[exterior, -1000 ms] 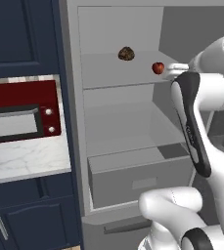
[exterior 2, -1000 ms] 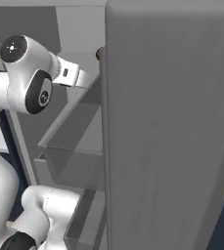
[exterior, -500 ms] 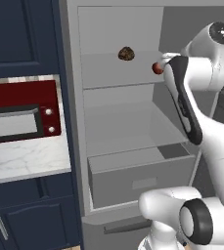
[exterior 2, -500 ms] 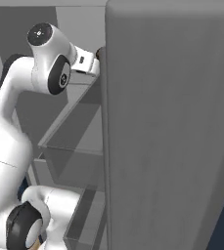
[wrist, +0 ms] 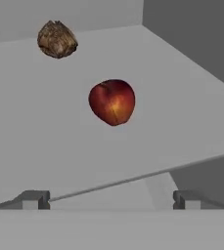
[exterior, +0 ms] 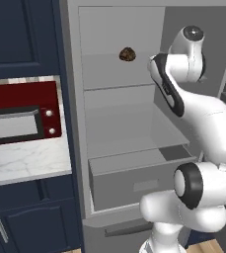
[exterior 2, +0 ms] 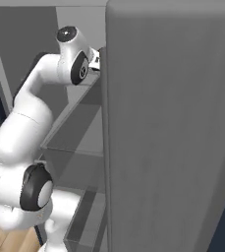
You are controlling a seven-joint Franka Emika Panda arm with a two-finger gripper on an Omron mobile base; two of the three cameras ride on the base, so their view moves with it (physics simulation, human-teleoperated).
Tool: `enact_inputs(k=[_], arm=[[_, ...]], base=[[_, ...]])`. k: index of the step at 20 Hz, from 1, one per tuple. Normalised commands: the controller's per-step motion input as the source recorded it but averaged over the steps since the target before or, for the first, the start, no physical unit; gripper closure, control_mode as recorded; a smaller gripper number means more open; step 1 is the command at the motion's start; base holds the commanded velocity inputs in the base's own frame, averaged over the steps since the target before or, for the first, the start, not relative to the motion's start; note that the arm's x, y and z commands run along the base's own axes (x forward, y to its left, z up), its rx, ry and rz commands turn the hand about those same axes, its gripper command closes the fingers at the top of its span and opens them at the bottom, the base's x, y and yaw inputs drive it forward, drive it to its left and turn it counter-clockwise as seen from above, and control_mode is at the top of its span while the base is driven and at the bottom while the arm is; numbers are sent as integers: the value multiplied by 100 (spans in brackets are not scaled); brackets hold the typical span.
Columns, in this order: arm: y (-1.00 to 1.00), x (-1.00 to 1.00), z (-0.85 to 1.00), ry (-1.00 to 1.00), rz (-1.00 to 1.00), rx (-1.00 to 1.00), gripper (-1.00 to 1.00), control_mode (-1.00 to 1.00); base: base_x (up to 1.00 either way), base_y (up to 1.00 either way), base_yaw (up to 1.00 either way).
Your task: Pick the two apples from the fridge and place them on the plate next to the blender to make a fruit smoothie.
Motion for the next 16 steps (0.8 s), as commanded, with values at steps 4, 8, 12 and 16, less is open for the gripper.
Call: enact_inputs(k=[4,8,12,16], arm=[[-21,79,-22,6,-1,0,-100,-100],[-15,66,-21,0,-2,0,-100,-100],[-20,49,-19,0,-2,0,-100,-100],[-1,43,-13,0,-2,0,-100,-100]], base=[[0,0,0],[0,0,0],[0,0,0],[0,0,0]])
